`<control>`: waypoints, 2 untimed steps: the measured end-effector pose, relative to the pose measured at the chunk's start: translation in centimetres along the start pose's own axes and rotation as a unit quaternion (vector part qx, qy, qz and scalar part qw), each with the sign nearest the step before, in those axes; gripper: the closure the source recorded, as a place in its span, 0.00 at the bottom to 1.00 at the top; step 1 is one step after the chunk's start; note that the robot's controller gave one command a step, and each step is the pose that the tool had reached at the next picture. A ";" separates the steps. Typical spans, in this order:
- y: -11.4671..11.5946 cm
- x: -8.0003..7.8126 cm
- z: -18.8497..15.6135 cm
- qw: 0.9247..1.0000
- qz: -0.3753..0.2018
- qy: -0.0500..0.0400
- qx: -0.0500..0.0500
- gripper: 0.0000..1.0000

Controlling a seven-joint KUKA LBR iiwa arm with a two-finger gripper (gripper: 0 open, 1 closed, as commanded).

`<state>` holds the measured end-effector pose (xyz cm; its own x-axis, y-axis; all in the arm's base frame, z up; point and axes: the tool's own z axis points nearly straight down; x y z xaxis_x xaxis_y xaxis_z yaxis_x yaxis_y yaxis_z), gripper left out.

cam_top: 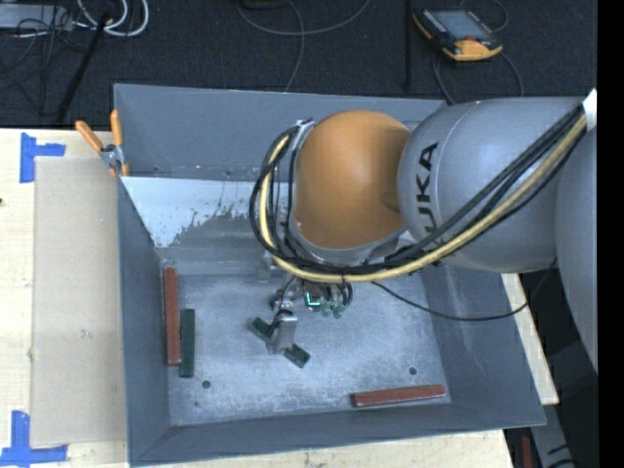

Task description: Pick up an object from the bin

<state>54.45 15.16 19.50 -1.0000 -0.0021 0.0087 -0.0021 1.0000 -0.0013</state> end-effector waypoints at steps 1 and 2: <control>-2.1 2.1 12.9 1.000 -0.030 -0.003 0.000 0.00; -7.9 1.6 12.6 0.999 -0.041 -0.004 0.001 0.00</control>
Offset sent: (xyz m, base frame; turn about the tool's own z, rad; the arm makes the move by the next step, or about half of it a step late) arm -0.0213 -0.0216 -0.1250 -0.0595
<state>52.77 7.20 6.95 -0.9965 -0.0838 0.0015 -0.0838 0.9965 -0.0028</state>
